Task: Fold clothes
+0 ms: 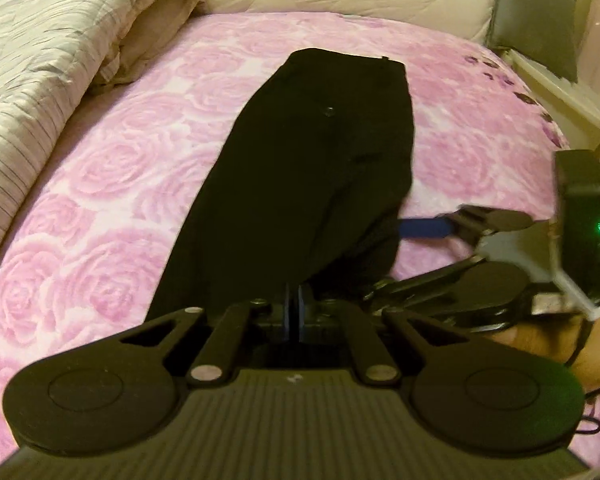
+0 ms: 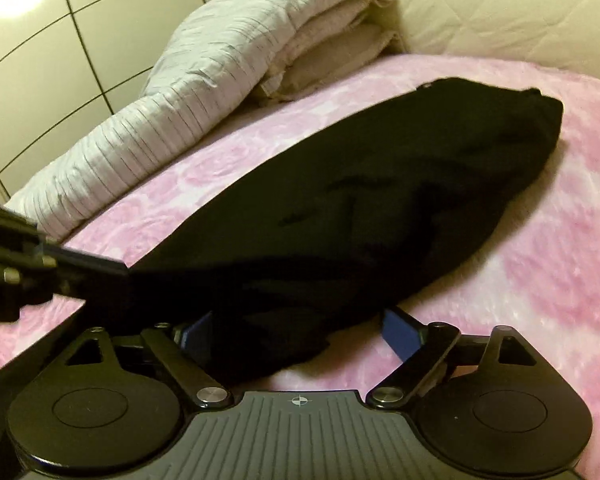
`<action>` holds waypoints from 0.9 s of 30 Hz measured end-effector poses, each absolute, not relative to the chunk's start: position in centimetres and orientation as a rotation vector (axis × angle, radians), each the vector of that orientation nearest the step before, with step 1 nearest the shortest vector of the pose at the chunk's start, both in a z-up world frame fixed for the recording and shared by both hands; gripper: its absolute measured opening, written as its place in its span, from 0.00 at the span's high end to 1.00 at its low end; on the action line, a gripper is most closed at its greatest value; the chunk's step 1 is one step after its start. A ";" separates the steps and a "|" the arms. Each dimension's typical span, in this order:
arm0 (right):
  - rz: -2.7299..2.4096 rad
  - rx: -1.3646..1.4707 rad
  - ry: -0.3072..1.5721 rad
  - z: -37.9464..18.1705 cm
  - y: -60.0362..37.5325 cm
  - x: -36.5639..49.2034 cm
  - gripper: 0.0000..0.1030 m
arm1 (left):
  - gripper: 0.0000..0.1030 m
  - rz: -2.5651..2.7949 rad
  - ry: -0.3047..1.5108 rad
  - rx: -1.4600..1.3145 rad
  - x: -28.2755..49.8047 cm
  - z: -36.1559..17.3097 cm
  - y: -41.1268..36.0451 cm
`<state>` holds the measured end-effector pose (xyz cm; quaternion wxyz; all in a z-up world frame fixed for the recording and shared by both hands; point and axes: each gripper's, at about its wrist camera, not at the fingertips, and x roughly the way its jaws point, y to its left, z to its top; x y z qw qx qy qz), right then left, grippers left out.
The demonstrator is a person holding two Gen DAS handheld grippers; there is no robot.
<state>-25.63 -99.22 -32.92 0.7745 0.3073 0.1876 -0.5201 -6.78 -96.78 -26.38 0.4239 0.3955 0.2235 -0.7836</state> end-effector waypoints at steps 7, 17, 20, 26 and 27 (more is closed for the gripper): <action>-1.179 0.709 0.405 -30.7 -97.0 -29.9 0.15 | 0.94 -1.988 0.483 1.093 -8.4 -27.7 -96.7; -1.073 0.768 0.434 -32.3 -98.1 -26.4 0.15 | 0.94 -1.998 0.603 1.041 -6.4 -27.5 -98.2; -1.106 0.732 0.451 -32.5 -99.9 -26.3 0.15 | 0.94 -2.030 0.589 1.008 -6.6 -27.1 -97.3; -1.223 0.694 0.445 -30.2 -98.0 -30.7 0.25 | 0.94 -2.132 0.394 1.095 -10.5 -26.9 -92.8; -1.245 0.703 0.440 -29.9 -97.2 -31.5 0.29 | 0.94 -2.153 0.336 1.138 -11.5 -27.2 -91.8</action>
